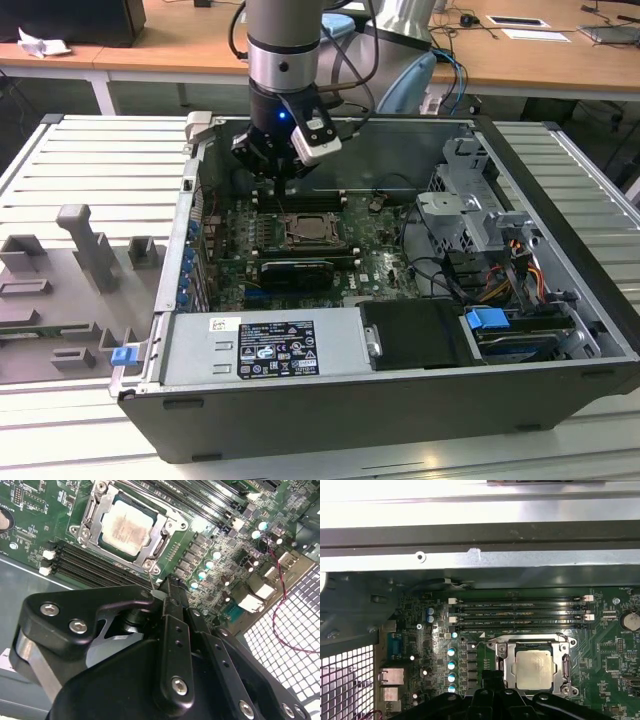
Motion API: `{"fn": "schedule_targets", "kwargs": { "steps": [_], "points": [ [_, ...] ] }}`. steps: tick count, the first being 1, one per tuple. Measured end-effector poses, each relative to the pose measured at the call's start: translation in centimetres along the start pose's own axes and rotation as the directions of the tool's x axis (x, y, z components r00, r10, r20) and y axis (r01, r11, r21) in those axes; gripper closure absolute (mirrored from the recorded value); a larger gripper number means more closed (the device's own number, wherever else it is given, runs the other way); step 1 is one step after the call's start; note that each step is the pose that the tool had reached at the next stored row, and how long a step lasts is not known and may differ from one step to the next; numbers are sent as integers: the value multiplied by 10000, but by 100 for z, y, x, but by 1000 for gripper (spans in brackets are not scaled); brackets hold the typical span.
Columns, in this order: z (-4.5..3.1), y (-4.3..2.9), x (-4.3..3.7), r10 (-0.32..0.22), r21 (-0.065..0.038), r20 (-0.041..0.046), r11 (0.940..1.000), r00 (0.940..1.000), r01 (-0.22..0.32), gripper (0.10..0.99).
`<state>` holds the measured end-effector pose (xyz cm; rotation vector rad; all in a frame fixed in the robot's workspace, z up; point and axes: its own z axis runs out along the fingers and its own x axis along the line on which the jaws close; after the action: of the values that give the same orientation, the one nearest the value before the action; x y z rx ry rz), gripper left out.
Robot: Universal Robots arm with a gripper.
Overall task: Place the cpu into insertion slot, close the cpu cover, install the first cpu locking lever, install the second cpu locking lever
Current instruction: 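Install the first cpu locking lever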
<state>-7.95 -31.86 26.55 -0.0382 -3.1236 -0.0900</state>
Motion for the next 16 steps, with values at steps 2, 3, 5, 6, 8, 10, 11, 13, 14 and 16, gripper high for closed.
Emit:
{"fn": "schedule_targets", "kwargs": {
  "steps": [2, 3, 5, 6, 8, 10, 11, 13, 14, 16],
  "points": [
    [0, -1, 15, 0, 0, 0, 10000, 10000, 0, 980],
    [0, -1, 20, 0, -1, 0, 10000, 10000, 0, 980],
    [1, -1, 41, 0, 0, 1, 10000, 10000, 0, 980],
    [1, -1, 50, 0, 0, 1, 10000, 10000, 0, 980],
    [1, -2, 64, -1, 0, 1, 10000, 10000, 1, 980],
    [1, -2, 72, -1, 0, 2, 10000, 10000, 1, 980],
    [1, -2, 75, -2, 0, 1, 10000, 10000, 2, 980],
    [1, -2, 83, -4, 0, 2, 10000, 10000, 4, 980],
    [1, -2, 88, -5, 0, 2, 10000, 10000, 5, 980],
    [2, -3, 98, -7, 0, 2, 10000, 10000, 7, 980]
  ]
}}
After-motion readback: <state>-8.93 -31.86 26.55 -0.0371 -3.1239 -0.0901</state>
